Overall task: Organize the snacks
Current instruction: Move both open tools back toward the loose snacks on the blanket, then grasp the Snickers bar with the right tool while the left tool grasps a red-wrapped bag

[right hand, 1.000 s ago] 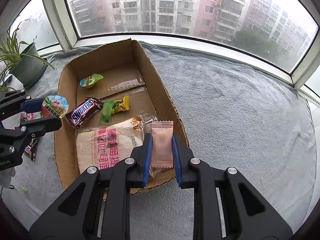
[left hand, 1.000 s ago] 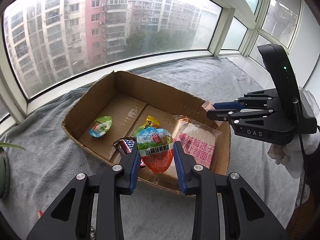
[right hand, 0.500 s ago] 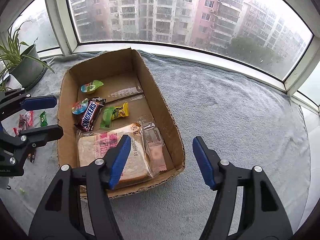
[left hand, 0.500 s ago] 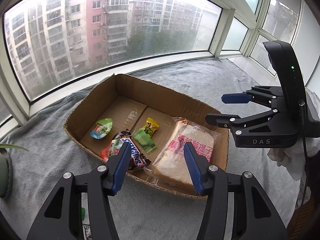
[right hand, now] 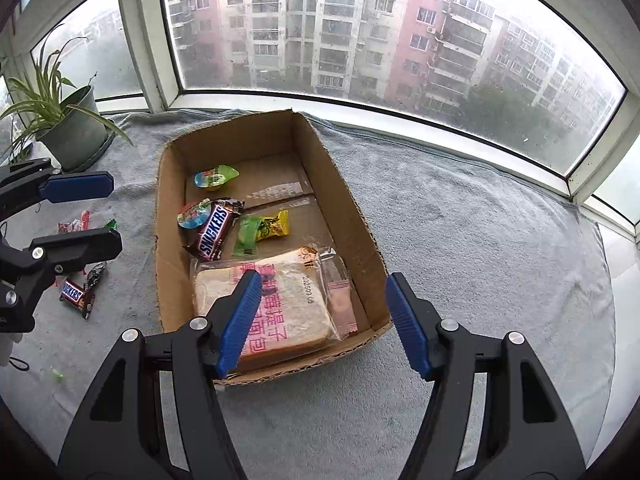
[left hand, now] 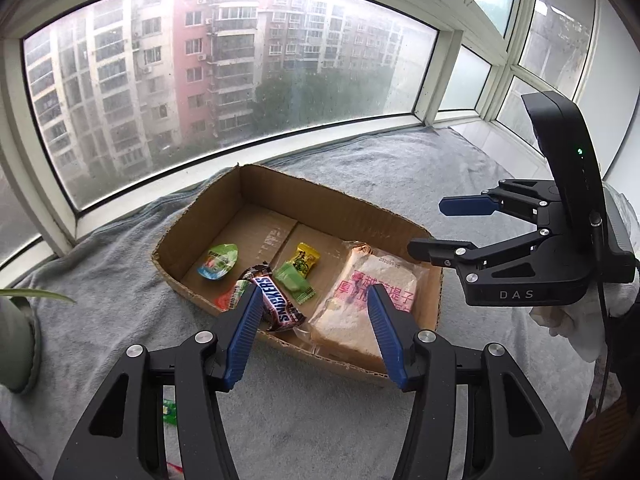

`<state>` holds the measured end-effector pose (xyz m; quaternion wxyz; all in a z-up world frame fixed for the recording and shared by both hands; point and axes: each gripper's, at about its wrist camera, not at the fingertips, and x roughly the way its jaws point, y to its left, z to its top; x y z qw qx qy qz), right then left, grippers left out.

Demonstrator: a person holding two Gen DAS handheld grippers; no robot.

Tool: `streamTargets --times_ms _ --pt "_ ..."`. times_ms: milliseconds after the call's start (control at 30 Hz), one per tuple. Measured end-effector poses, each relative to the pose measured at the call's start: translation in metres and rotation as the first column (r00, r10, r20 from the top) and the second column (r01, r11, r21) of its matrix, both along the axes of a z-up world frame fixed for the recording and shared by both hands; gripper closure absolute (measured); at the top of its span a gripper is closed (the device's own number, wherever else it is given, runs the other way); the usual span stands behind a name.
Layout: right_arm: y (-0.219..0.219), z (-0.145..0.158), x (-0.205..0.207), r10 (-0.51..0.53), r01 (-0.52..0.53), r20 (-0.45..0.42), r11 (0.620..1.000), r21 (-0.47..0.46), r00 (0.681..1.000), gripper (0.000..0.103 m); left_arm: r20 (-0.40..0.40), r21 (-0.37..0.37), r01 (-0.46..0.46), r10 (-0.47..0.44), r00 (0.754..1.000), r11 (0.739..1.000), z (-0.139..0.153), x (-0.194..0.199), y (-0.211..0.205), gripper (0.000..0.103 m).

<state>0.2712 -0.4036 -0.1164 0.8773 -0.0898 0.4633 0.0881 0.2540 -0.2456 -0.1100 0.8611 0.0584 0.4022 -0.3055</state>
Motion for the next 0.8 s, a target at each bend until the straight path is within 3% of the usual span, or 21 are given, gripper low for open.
streamTargets --times_ms 333,467,667,800 --pt "0.045 0.024 -0.038 0.083 -0.086 0.042 0.994 0.07 0.996 0.036 0.049 -0.021 -0.049 0.05 0.998 0.999 0.03 -0.023 0.059 0.049" --pt "0.072 0.022 -0.059 0.139 -0.142 0.041 0.987 0.074 0.989 0.025 0.067 -0.022 -0.095 0.096 0.993 0.995 0.035 -0.035 0.096 0.049" --pt "0.106 0.01 -0.086 0.186 -0.188 0.02 0.974 0.131 0.982 0.025 0.068 -0.008 -0.19 0.19 0.98 0.982 0.026 -0.058 0.157 0.049" --pt "0.129 -0.005 -0.099 0.198 -0.196 0.0 0.968 0.155 0.98 0.025 0.021 -0.021 -0.269 0.27 0.963 0.963 0.008 -0.072 0.196 0.049"
